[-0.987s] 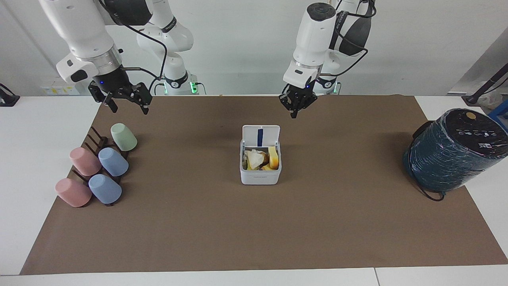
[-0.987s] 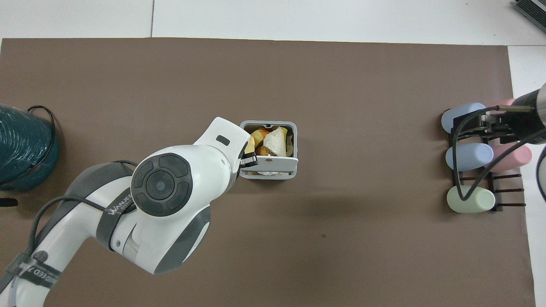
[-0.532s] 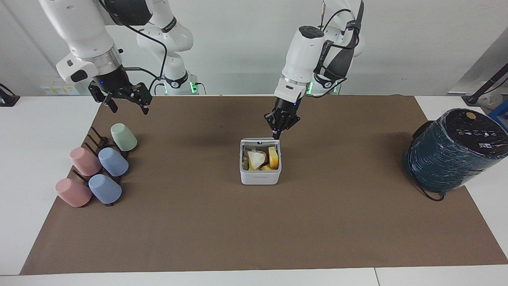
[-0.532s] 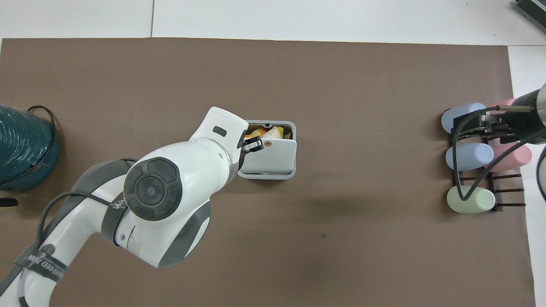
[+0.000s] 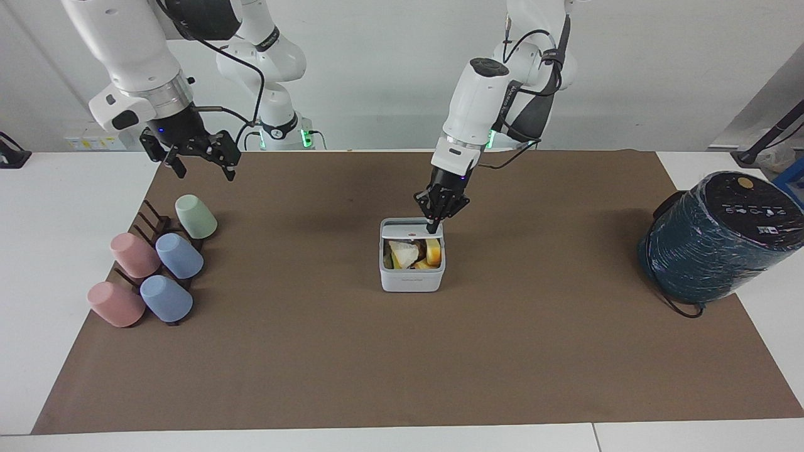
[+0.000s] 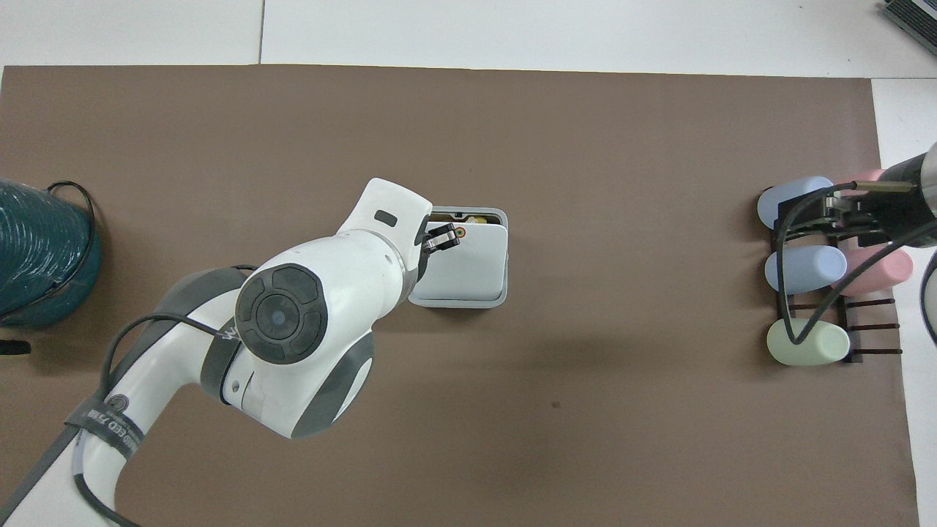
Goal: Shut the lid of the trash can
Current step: 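Push the white lid down over the trash can with the left gripper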
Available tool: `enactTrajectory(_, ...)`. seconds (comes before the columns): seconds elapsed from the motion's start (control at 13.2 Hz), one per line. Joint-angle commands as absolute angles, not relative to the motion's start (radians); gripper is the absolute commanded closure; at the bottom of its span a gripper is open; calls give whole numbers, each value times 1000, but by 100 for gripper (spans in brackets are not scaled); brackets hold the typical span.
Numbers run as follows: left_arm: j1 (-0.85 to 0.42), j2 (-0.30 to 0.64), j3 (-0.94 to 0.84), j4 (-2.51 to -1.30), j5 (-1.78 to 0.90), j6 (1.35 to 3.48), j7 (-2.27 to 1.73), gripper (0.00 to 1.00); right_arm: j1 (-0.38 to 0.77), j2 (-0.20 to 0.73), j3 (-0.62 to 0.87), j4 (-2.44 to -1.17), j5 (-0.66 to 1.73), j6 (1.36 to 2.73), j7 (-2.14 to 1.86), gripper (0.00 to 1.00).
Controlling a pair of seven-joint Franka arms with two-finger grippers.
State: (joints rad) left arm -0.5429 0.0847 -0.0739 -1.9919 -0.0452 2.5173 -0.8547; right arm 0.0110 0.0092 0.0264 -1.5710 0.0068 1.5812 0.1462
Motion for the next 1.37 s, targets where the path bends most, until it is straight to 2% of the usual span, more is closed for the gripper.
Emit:
enactTrajectory(0.0, -546, 115, -67, -1988, -60, 2572, -856, 100, 6, 0, 26, -1578, 32, 1571, 117, 0)
enactTrajectory(1.29, -541, 301, -64, -1944, -58, 2684, -854, 100, 6, 0, 26, -1578, 32, 1571, 118, 0)
